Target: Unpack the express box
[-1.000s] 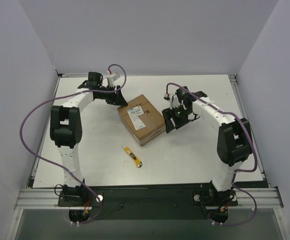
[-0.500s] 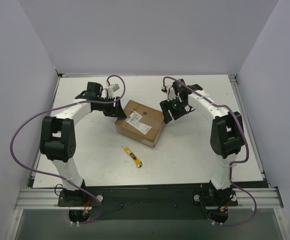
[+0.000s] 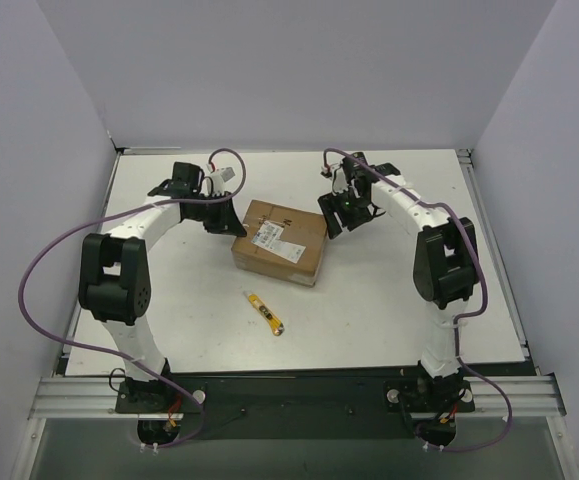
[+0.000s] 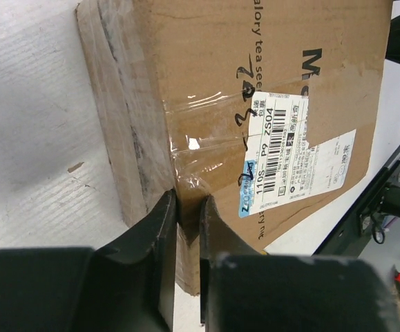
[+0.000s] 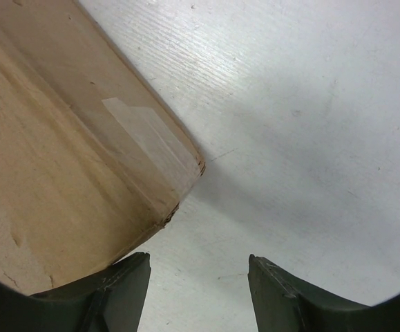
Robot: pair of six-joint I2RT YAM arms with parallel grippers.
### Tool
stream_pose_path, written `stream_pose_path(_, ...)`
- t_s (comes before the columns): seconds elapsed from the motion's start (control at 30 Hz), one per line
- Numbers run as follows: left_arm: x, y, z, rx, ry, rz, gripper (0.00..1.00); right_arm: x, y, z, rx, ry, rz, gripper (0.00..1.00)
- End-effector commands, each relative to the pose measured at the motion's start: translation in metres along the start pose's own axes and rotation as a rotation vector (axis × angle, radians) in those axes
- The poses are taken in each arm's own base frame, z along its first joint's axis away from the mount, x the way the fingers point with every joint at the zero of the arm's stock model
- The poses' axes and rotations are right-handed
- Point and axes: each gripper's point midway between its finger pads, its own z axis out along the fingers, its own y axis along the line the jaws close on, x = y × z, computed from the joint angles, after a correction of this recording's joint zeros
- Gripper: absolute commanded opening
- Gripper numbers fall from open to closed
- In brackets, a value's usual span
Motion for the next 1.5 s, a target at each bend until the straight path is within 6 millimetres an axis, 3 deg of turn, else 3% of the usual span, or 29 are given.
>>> stream_pose_path(0.0, 0.016, 0.036, 0.013, -0.077, 0.046, -0.059, 0.10, -0.010, -0.015, -0.030, 0.044, -0.076, 0.022, 0.59)
stream_pose_path(0.17, 0.034, 0.056, 0.018, -0.092, 0.103, -0.091, 0.00, 0.006, -0.023, -0.038, 0.053, -0.063, 0.057, 0.59)
stream_pose_path(0.37, 0.051, 0.089, 0.011, -0.206, 0.104, -0.169, 0.00, 0.017, -0.020, -0.037, 0.036, -0.041, 0.080, 0.59)
stream_pose_path(0.67, 0.057, 0.104, -0.001, -0.085, 0.084, -0.316, 0.00, 0.024, -0.002, -0.006, 0.003, 0.031, 0.082, 0.59)
stream_pose_path(0.87, 0.067, 0.107, 0.003, -0.087, 0.105, -0.330, 0.00, 0.003, -0.002, 0.020, 0.007, 0.039, 0.040, 0.59)
stream_pose_path(1.03, 0.081, 0.115, 0.005, -0.115, 0.144, -0.324, 0.00, -0.010, 0.026, 0.037, -0.108, 0.034, 0.038, 0.58)
stream_pose_path(1.13, 0.090, 0.119, 0.005, -0.136, 0.172, -0.325, 0.00, -0.034, 0.046, 0.027, -0.200, -0.026, 0.061, 0.57)
stream_pose_path(1.2, 0.093, 0.121, 0.005, -0.145, 0.182, -0.321, 0.00, -0.056, 0.063, 0.009, -0.281, -0.088, 0.063, 0.57)
stream_pose_path(1.3, 0.096, 0.125, 0.005, -0.163, 0.192, -0.327, 0.07, -0.073, 0.084, -0.011, -0.376, -0.142, 0.046, 0.57)
stream_pose_path(1.47, 0.098, 0.137, 0.006, -0.204, 0.205, -0.322, 0.16, -0.080, 0.118, -0.021, -0.442, -0.152, 0.019, 0.57)
